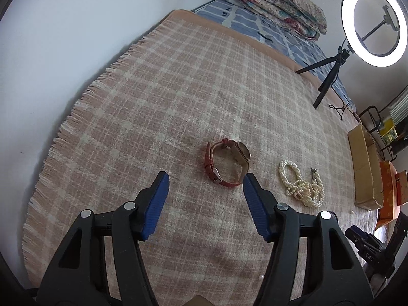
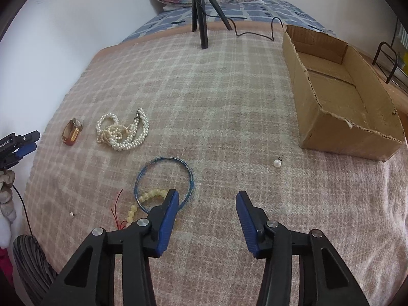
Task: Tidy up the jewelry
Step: 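Close the left tool on the red-strap watch while the right tool grips the black bangle, then carry the watch with the left tool and the bangle with the right tool over the cardboard box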
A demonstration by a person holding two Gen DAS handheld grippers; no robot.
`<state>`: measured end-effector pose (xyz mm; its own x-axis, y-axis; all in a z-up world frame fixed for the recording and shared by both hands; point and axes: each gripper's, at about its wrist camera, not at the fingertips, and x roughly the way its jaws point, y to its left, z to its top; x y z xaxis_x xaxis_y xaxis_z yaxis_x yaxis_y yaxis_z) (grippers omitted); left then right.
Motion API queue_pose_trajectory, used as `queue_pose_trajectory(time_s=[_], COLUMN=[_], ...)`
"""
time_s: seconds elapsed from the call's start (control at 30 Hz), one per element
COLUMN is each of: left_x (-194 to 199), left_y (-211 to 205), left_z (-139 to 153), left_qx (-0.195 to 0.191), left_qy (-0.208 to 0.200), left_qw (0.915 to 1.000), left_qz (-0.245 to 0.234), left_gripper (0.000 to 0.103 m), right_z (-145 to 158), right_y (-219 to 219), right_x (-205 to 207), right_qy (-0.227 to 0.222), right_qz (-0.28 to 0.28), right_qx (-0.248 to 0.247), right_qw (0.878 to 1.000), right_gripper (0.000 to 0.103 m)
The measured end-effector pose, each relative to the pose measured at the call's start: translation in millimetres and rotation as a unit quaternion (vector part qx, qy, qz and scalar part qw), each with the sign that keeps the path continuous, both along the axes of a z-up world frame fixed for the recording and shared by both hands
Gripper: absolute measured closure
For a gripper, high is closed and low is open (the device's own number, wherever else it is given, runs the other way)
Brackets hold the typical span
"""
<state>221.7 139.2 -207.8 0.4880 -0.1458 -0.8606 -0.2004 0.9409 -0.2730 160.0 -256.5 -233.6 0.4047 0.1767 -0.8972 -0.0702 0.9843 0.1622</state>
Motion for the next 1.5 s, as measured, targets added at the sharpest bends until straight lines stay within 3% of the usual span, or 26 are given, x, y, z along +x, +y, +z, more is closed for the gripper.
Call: queue_pose_trajectory(time_s=[0.4, 0.47, 0.87, 0.97, 1.07, 1.17, 1.27, 1.5], left_x=[28, 31, 46, 49, 49, 49, 49, 45], left_y=[-1, 0, -9, -10, -13, -14, -13, -13], left_z=[-33, -36, -51, -53, -55, -56, -56, -51], left_qx=[-0.012, -0.014, 0.012, 0.024, 0.038, 0.048, 0.040, 0.034], left_qy=[0.032, 0.034, 0.046, 0.048, 0.047, 0.042, 0.040, 0.036], left_qw=[0.9994, 0.9993, 0.9989, 0.9985, 0.9982, 0.9979, 0.9983, 0.9987], left_qz=[0.008, 0.010, 0.001, 0.003, 0.003, 0.004, 0.008, 0.011], left_gripper=[0.042, 0.046, 0.048, 0.053, 0.059, 0.075, 0.092, 0.095], right_z=[-17, -18, -28, -30, -30, -30, -29, -21], right_y=[-1, 2, 27, 33, 35, 34, 33, 33], right_x=[14, 16, 36, 37, 37, 36, 35, 25], right_qy=[0.025, 0.025, 0.034, 0.031, 0.029, 0.029, 0.026, 0.014], right_qz=[-0.004, 0.001, 0.027, 0.036, 0.042, 0.044, 0.043, 0.043], right_qx=[0.022, 0.022, -0.034, -0.047, -0.041, -0.029, -0.020, -0.005], right_qw=[0.999, 0.999, 0.998, 0.998, 0.998, 0.998, 0.999, 0.999], right_gripper=[0.064, 0.065, 0.074, 0.077, 0.087, 0.098, 0.100, 0.101])
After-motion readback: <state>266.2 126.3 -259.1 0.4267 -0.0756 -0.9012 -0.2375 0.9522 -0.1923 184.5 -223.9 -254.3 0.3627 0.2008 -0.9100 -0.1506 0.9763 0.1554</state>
